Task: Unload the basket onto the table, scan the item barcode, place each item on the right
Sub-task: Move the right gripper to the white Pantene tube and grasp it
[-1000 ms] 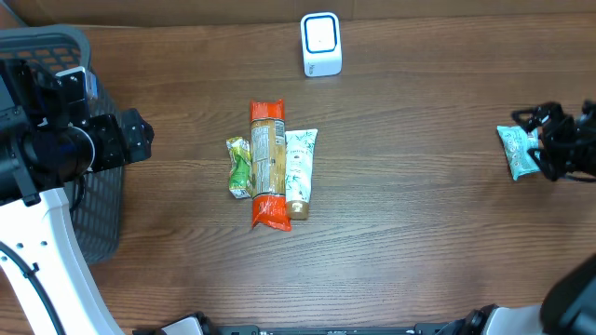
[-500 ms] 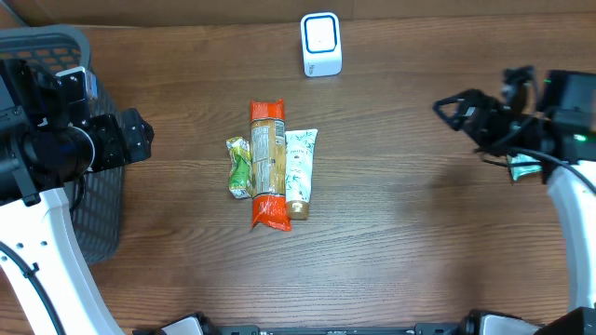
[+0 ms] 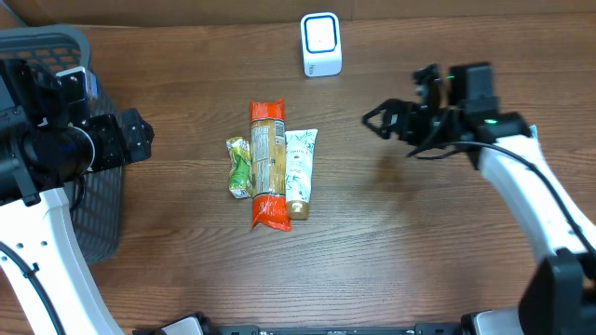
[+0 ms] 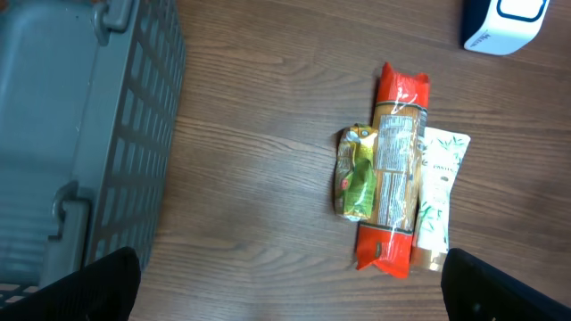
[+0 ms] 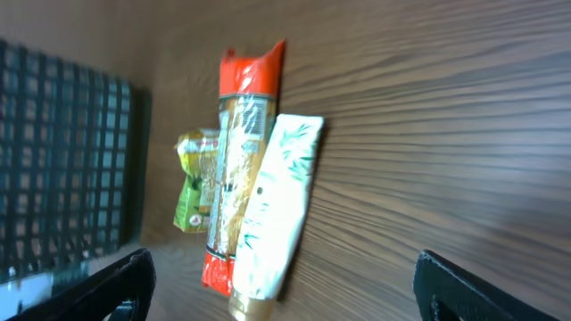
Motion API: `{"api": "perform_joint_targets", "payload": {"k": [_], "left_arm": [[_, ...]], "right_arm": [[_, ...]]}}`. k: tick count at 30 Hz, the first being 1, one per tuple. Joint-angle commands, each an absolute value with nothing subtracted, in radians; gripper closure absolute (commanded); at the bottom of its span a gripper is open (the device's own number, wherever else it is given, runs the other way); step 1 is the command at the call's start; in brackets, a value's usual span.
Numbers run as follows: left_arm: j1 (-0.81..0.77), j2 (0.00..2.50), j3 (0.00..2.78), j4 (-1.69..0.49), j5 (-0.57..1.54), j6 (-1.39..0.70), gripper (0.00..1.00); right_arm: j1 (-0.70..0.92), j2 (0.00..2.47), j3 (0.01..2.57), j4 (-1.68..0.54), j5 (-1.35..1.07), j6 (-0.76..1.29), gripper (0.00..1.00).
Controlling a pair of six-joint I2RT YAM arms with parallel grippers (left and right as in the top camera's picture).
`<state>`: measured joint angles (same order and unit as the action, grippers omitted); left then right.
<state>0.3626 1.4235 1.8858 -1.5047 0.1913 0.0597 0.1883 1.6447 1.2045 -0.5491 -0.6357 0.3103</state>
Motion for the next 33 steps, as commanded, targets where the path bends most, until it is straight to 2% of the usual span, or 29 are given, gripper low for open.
{"api": "perform_joint_targets", "payload": {"k": [1, 11, 19, 33], "left_arm": [[0.366, 1.427, 1.892, -1.507, 0.2, 0.079, 0.01], [0.366, 1.427, 1.892, -1.507, 0.2, 0.079, 0.0], [0.366, 1.427, 1.892, -1.507, 0.2, 0.079, 0.01], [0.366, 1.427, 1.892, -1.507, 0.2, 0.079, 0.0]], "right_arm": [[0.257, 1.704, 1.215, -0.497, -0.63, 0.359, 0.09], [0.405, 1.855, 1.215, -0.383, -0.621, 0.447, 0.14], [0.513, 1.909, 1.215, -0.382, -0.455, 0.446, 0.14], [0.555, 1.961, 1.214, -0.371, -0.374, 0.446, 0.14]]}}
